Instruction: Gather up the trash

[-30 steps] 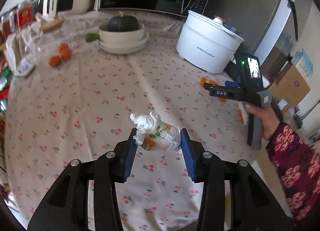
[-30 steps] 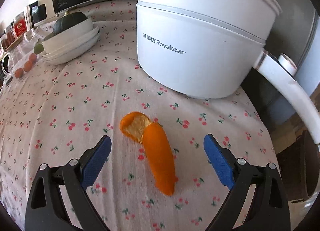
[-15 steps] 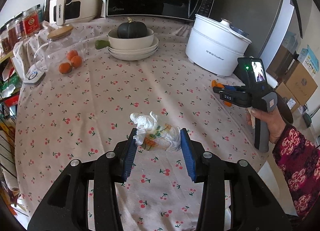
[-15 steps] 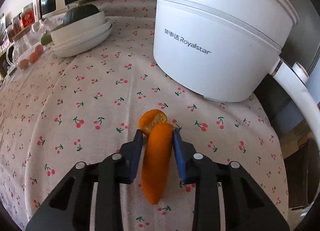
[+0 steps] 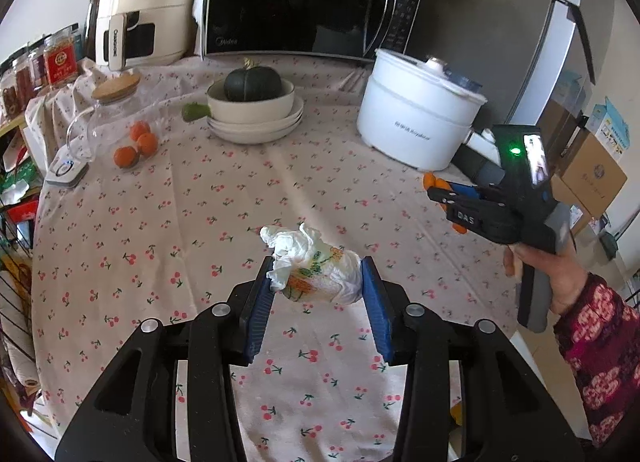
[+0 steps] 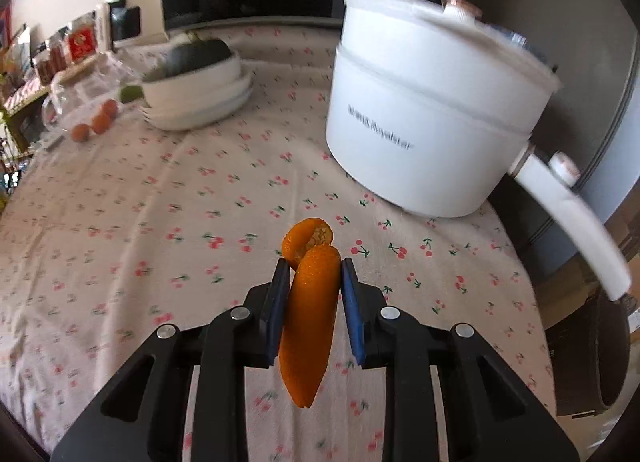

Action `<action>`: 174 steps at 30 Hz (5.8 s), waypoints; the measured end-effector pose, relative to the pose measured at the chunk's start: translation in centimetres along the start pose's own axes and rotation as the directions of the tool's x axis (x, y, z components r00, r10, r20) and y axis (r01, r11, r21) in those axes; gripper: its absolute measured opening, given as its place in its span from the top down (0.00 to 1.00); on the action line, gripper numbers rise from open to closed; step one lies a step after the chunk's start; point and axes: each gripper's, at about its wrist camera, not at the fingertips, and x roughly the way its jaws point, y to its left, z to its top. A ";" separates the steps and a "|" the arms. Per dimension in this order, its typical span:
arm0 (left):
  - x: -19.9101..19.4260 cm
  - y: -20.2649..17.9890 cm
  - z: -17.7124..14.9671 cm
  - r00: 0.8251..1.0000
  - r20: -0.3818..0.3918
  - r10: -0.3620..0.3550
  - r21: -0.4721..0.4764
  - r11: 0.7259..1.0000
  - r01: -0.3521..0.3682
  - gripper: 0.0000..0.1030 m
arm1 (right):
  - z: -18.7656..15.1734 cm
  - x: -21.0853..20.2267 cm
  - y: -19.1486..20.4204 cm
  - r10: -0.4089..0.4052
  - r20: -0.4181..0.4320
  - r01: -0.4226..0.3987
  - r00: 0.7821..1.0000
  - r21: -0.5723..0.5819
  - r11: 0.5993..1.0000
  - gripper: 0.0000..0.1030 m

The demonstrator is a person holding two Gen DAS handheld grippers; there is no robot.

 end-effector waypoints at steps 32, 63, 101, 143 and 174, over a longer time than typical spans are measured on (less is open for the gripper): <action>-9.1 -4.9 -4.6 0.971 0.148 -0.188 0.001 0.982 0.190 0.61 | -17.9 -23.1 2.0 -0.158 0.077 0.149 0.984 0.109 0.983 0.74; -7.1 -17.0 -8.5 0.926 0.014 -0.377 0.226 0.903 0.365 0.60 | -24.3 -25.8 -2.8 -0.320 -0.052 0.323 0.946 0.246 0.914 0.25; -10.3 -13.9 -7.6 0.946 0.307 -0.101 0.183 0.982 0.046 0.07 | -19.7 -28.5 -0.2 -0.501 0.136 0.437 0.855 0.333 0.836 0.07; -12.8 -8.8 -8.0 0.942 0.325 0.088 0.040 0.993 -0.107 0.07 | -16.5 -30.4 5.6 -0.476 0.377 0.351 0.795 0.355 0.866 0.07; -12.4 -9.2 -8.1 0.944 0.317 0.085 0.046 0.993 -0.106 0.07 | -17.3 -30.8 4.9 -0.481 0.374 0.364 0.793 0.343 0.866 0.06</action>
